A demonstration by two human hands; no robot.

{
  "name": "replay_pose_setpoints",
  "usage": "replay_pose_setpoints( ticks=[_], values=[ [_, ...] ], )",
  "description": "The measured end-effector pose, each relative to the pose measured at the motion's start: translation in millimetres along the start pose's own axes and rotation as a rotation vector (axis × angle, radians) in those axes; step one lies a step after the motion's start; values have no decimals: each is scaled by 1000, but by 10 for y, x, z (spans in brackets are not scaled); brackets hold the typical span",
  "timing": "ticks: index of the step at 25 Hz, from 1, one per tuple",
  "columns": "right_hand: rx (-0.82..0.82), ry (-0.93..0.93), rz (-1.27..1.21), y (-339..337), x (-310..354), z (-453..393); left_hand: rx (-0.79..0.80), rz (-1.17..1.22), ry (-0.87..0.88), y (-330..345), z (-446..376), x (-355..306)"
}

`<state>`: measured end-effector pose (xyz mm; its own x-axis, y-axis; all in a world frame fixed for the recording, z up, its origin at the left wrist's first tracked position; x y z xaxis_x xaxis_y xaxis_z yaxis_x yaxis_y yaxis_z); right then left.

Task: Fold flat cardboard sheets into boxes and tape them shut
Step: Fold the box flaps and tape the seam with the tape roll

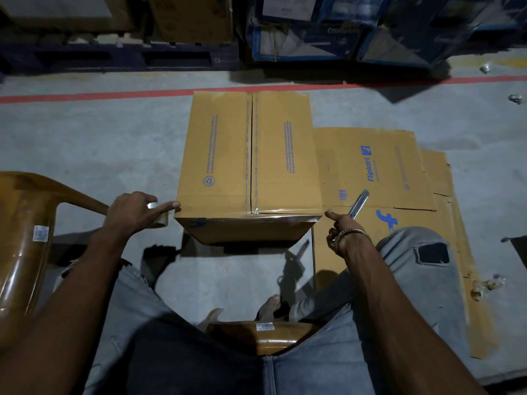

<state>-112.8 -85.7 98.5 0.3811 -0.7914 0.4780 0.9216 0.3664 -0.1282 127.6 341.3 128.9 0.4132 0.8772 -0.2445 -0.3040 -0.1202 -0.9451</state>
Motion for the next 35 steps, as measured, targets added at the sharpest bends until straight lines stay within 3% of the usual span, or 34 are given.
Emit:
replay_pose_setpoints(
  ticks=[3,7,13,15,17,19,21,22,26,30,35],
  values=[
    [-15,-1,7,56,-32,-27,21,-122,98,106,-10,41],
    [-23,4,-45,114,-89,-75,41,102,-159,160,22,-6],
    [-21,-21,-38,190,-103,79,142,56,-124,189,-29,-34],
    [-110,-27,74,158,-129,101,163,55,-128,233,-49,-19],
    [-368,-250,264,150,-103,190,166,91,-121,275,-64,-19],
    [-475,-636,396,292,-60,404,158,118,-137,292,-94,-11],
    [-305,-955,538,622,-141,790,151,121,-133,298,-118,-6],
    [-162,-1019,631,832,-257,986,144,118,-131,300,-121,-8],
    [317,-968,1044,1717,-977,1334,132,99,-135,357,-127,-2],
    [362,-1040,1251,2222,-1325,1399,109,116,-130,414,-144,48],
    [289,-1121,1448,2240,-1159,1194,126,179,-119,450,-198,70]
  ],
)
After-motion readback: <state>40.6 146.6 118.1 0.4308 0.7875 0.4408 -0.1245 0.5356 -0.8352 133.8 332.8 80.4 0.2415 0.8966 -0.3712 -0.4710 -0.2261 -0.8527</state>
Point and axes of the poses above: each hand's wrist, its own z-axis away from the middle knuckle, its own y-axis out of the palm, x = y × z, the point moved 1 cm from there along -z, towards the middle knuckle, and after that the axes turned 2 degrees about y, right-handed, at the moved point
